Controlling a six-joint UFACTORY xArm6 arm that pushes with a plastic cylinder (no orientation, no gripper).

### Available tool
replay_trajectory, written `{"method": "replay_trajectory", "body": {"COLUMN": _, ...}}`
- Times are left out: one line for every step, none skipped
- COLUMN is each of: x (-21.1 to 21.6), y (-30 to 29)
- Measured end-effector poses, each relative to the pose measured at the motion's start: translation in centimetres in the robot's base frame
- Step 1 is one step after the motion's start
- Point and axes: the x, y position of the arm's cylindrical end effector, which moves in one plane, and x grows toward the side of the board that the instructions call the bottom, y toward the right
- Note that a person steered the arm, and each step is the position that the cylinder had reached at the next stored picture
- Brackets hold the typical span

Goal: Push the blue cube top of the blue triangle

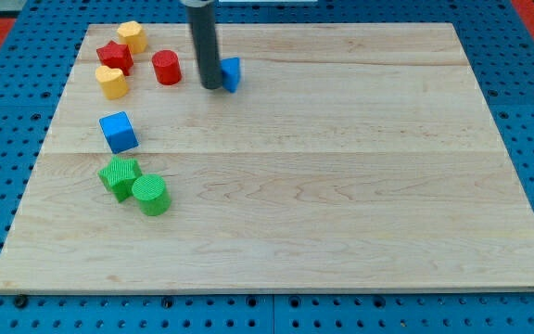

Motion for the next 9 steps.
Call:
{"method": "replay_trajectory", "body": {"x": 2.6, "y": 0.4}}
{"method": "replay_trajectory", "body": {"x": 8.5, "y": -6.0}}
{"method": "replay_trajectory", "body": {"x": 10.2, "y": -14.5}}
{"method": "replay_trajectory", "body": {"x": 12.5, "y": -14.8}}
{"method": "replay_trajectory", "body": {"x": 15.4, "y": -17.8}}
{"method": "replay_trajectory", "body": {"x": 15.0, "y": -22.0}}
{"method": "replay_trajectory", "body": {"x": 11.1, "y": -18.5}}
{"method": "replay_trajectory", "body": {"x": 8.4, "y": -13.1}}
{"method": "replay_trajectory", "body": {"x": 11.4, "y": -15.4}}
